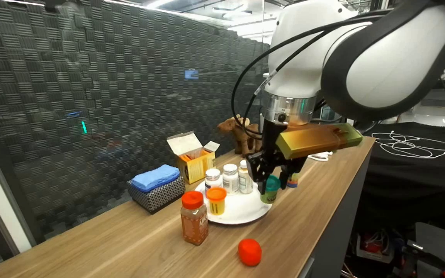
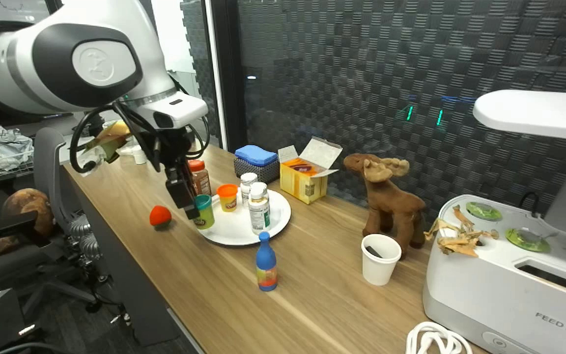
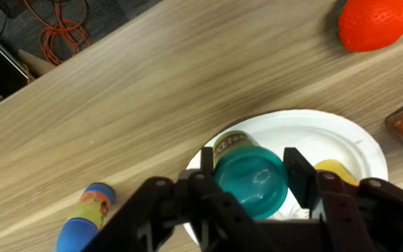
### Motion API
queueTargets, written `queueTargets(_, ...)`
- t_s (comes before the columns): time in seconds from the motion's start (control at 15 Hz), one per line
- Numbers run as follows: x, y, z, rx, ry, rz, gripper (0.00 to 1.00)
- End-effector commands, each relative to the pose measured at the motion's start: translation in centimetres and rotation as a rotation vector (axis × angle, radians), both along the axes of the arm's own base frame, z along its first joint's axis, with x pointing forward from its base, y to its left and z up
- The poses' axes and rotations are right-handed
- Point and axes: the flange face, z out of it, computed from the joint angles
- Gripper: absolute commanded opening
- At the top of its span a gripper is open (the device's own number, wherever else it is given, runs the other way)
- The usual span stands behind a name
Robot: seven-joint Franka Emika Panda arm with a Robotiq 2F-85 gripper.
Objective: Put the bottles and orange plushie on the white plate one at a time
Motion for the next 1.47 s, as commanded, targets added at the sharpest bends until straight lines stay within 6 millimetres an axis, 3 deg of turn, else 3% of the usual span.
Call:
queueTargets(0.0, 0.8, 2.0, 0.2, 0.021, -0.014, 0.062, 0.28)
queueTargets(0.47, 3.0, 3.5, -0.6, 0.030, -0.090, 0.107, 0.28)
queueTargets(0.87, 4.7, 4.3, -2.6, 0.035, -0.066, 0.128, 0.28)
queueTargets(1.4, 5.0, 4.4, -4.2, 0.024, -0.040, 0.133, 0.28)
